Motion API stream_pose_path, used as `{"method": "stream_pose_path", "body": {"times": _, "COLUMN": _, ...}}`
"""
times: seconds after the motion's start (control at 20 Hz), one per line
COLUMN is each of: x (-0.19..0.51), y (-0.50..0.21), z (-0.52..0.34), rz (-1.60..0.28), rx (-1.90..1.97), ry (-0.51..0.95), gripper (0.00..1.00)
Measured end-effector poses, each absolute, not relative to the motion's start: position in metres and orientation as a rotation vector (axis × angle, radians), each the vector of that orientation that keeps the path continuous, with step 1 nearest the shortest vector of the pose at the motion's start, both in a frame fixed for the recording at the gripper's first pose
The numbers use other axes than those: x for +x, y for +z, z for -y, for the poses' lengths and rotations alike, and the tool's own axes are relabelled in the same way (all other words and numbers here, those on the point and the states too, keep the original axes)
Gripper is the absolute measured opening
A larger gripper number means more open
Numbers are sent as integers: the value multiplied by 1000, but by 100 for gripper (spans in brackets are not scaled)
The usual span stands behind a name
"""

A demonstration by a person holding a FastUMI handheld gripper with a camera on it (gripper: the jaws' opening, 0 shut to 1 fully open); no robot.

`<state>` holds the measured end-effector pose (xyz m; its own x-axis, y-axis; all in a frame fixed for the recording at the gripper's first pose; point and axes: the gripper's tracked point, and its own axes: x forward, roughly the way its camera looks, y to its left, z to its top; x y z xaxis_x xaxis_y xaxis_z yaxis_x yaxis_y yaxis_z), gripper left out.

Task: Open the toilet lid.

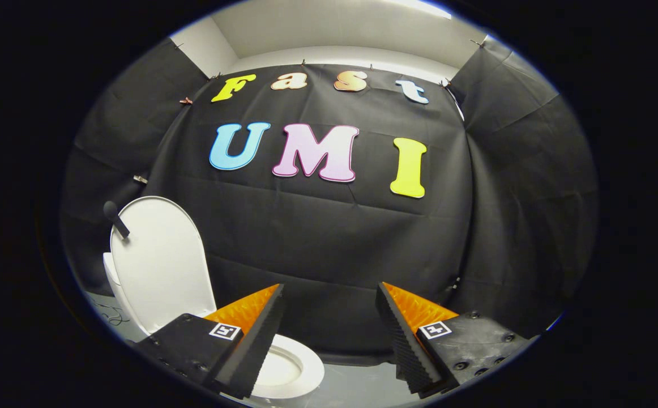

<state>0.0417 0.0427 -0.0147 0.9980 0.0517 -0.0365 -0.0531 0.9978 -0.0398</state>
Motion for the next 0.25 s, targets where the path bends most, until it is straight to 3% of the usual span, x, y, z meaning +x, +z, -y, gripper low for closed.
{"method": "stream_pose_path", "body": {"times": 0.25, "x": 41, "y": -12, "z": -42, "rz": -30, "rx": -28, "ry": 54, "gripper": 98}}
